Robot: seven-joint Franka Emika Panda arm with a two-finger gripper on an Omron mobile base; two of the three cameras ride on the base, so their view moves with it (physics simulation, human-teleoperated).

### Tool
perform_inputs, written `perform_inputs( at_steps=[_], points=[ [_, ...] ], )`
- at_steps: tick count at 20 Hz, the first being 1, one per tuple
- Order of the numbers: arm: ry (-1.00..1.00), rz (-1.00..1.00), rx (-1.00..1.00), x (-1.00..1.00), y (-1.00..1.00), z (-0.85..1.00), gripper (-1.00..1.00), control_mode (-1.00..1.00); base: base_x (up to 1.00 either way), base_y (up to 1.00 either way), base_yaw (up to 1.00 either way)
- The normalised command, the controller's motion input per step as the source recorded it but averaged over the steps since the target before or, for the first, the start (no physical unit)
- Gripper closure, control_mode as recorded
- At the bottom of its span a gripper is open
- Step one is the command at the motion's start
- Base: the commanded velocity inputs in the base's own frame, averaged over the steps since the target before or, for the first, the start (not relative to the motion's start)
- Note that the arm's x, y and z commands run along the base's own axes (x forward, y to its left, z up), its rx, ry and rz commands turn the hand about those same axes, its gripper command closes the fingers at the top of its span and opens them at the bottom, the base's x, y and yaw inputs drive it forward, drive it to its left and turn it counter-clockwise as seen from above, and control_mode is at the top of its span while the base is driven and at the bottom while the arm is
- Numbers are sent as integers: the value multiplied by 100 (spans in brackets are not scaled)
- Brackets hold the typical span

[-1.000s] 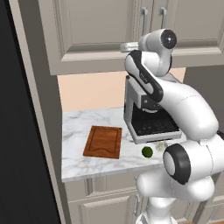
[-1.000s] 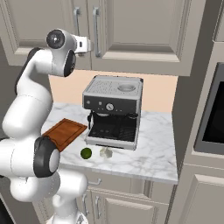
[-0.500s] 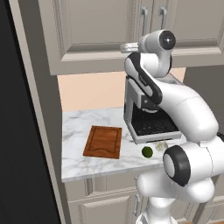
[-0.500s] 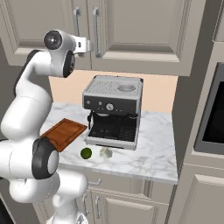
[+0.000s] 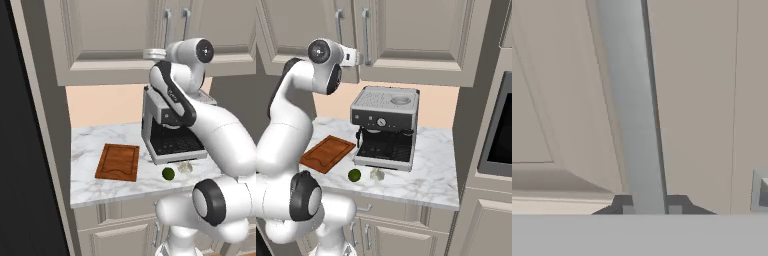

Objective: Open the cabinet. Place the bowl and condiment on the counter. Then place the lime and garlic on the cutting board.

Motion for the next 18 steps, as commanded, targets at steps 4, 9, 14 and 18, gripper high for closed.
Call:
perform_inputs(
  at_steps=[4,9,14,18],
  points=[
    [-2,-2,13,-100,3,38,100,-100,0,0,0],
    [-1,-2,5,-100,14,26,100,-100,0,0,0],
    [0,-1,1,-99,25,24,100,-100,0,0,0],
    [0,0,0,-91,26,21,100,-100,0,0,0]
  ],
)
